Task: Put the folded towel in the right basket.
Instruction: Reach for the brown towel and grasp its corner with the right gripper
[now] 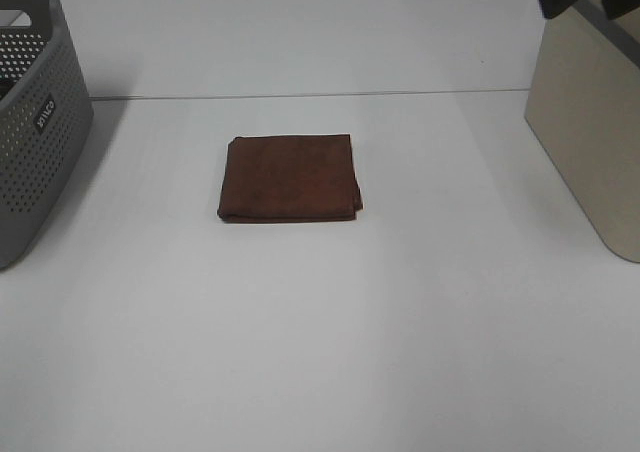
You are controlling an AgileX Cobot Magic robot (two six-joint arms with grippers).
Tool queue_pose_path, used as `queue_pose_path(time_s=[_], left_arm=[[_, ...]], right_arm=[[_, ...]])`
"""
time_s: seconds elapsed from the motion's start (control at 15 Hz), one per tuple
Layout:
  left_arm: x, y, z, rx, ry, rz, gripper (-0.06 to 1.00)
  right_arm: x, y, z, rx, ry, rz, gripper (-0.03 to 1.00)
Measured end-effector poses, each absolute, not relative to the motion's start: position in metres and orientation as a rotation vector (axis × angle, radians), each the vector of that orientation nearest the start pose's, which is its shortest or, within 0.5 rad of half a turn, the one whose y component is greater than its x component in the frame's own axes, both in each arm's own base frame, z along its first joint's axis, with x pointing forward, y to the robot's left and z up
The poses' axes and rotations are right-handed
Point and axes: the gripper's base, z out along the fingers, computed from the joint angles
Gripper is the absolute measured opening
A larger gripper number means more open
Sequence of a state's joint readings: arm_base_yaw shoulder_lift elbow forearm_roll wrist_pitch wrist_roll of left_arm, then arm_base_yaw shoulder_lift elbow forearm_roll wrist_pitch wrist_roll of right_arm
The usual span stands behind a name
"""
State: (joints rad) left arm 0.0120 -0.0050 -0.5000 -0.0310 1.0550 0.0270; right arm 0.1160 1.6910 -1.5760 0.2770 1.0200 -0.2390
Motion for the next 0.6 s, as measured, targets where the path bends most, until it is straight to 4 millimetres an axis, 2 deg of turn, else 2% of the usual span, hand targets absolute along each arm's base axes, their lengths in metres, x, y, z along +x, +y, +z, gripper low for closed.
queue_pose_path(time_s=[0.13,0.2,0.33,0.6], left_arm=[[-0.005,-0.003,0.278,0.017,2.033,-0.013,0.97],[-0.005,-0.003,0.278,0.017,2.033,-0.013,0.97],[-0.005,-0.003,0.278,0.017,2.033,-0.013,0.97],[-0.005,-0.003,0.278,0.017,2.033,-0.013,0.97]], right_arm=[[0.379,0.096,0.320,-0.442,2.590,0.370,0.65],[0.382,0.104,0.315,-0.459,2.597,0.392,0.65],[0.396,0.130,0.290,-0.478,2.645,0.515,0.65],[0.427,0.155,0.232,-0.402,2.739,0.738,0.65]])
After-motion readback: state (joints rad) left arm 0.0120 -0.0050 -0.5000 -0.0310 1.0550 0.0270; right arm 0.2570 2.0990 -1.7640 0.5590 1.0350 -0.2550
